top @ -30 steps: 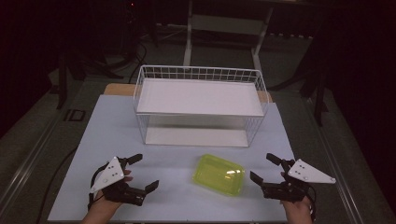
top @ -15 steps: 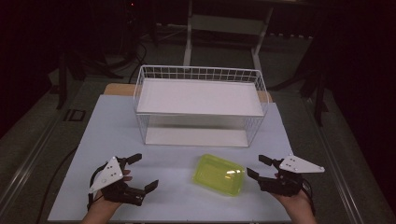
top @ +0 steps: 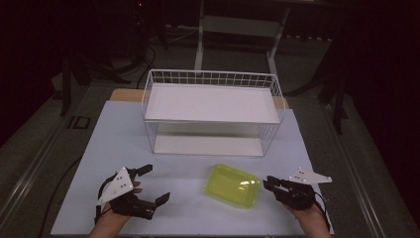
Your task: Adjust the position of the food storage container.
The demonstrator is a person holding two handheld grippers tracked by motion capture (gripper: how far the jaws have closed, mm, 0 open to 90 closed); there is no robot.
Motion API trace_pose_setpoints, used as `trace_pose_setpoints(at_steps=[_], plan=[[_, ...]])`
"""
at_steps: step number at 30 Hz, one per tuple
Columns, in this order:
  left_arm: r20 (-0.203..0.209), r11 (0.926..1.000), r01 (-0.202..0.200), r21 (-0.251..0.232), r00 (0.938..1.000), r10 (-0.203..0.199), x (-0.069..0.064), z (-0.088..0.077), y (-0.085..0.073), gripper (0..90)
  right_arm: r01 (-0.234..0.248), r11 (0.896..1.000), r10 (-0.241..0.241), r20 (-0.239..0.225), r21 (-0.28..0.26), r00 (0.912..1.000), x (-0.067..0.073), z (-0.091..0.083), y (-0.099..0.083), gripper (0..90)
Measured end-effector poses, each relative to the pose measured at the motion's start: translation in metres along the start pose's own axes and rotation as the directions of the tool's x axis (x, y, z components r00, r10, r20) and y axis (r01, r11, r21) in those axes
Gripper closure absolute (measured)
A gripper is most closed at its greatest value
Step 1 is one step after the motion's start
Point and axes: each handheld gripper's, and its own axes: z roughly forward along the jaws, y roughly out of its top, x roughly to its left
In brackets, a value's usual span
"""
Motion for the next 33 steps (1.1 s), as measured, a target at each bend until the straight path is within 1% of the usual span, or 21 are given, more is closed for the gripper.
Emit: trace_pose_setpoints(at_steps=[1,3,5,10,15,16,18,19,20,21,24,26,30,31,33], plan=[[0.002,1.0,0.0,0.005,1.0,0.0,0.0,0.001,0.0,0.4,0.001,1.0,-0.001,0.007,0.009,1.0,0.0,0.001,-0.002,75.7],[0.002,1.0,-0.001,0.009,1.0,0.001,0.0,0.001,-0.001,0.4,-0.003,1.0,0.003,0.005,0.026,1.0,-0.001,0.005,-0.006,83.2],[0.002,0.9999,-0.003,0.012,1.0,0.003,-0.001,0.002,-0.001,0.4,-0.002,0.999,0.002,0.019,0.039,0.9998,-0.002,0.008,-0.009,89.2],[0.002,0.9999,-0.004,0.015,1.0,0.004,-0.001,0.002,-0.001,0.4,0.006,0.997,-0.008,0.023,0.079,0.9997,-0.001,0.013,-0.015,90.0],[0.003,0.9997,-0.007,0.021,1.0,0.007,-0.001,0.003,-0.002,0.4,0.017,0.997,-0.017,-0.005,0.071,0.9998,0.001,0.016,-0.017,90.0],[0.001,0.9997,-0.01,0.021,1.0,0.01,-0.001,0.003,-0.002,0.4,0.023,0.996,-0.022,-0.011,0.081,0.9997,0.001,0.019,-0.017,90.0],[0.003,0.9998,-0.009,0.019,1.0,0.009,-0.001,0.003,-0.002,0.4,0.019,0.997,-0.018,-0.016,0.08,0.9997,0.001,0.021,-0.017,90.0],[0.003,0.9998,-0.01,0.019,1.0,0.01,-0.001,0.003,-0.002,0.4,0.022,0.996,-0.021,-0.018,0.082,0.9996,0.001,0.022,-0.017,90.0],[0.003,0.9998,-0.009,0.018,1.0,0.009,-0.001,0.002,-0.001,0.4,0.038,0.995,-0.037,-0.023,0.087,0.9991,0.001,0.025,-0.015,90.0],[0.003,0.9998,-0.009,0.017,1.0,0.009,-0.001,0.002,-0.001,0.4,0.038,0.995,-0.037,-0.023,0.087,0.9991,0.001,0.025,-0.015,90.0],[0.003,0.9999,-0.006,0.016,1.0,0.006,-0.001,0.002,-0.002,0.4,0.059,0.995,-0.058,-0.014,0.084,0.9982,0.003,0.027,-0.012,90.0],[0.002,0.9999,-0.002,0.016,1.0,0.002,-0.001,0.002,-0.002,0.4,0.06,0.995,-0.06,-0.01,0.085,0.9982,0.002,0.028,-0.009,90.0],[0.005,0.9998,0.004,0.02,1.0,-0.004,-0.001,0.003,-0.002,0.4,0.058,0.995,-0.056,-0.02,0.076,0.9982,0.0,0.033,-0.005,90.0],[0.006,0.9998,0.006,0.019,1.0,-0.006,-0.001,0.004,-0.001,0.4,0.068,0.995,-0.067,-0.023,0.077,0.9975,0.0,0.035,-0.004,90.0],[0.01,0.9998,0.007,0.017,0.9999,-0.007,-0.002,0.005,-0.001,0.4,0.073,0.994,-0.071,-0.024,0.078,0.9972,0.0,0.038,-0.002,90.0]])
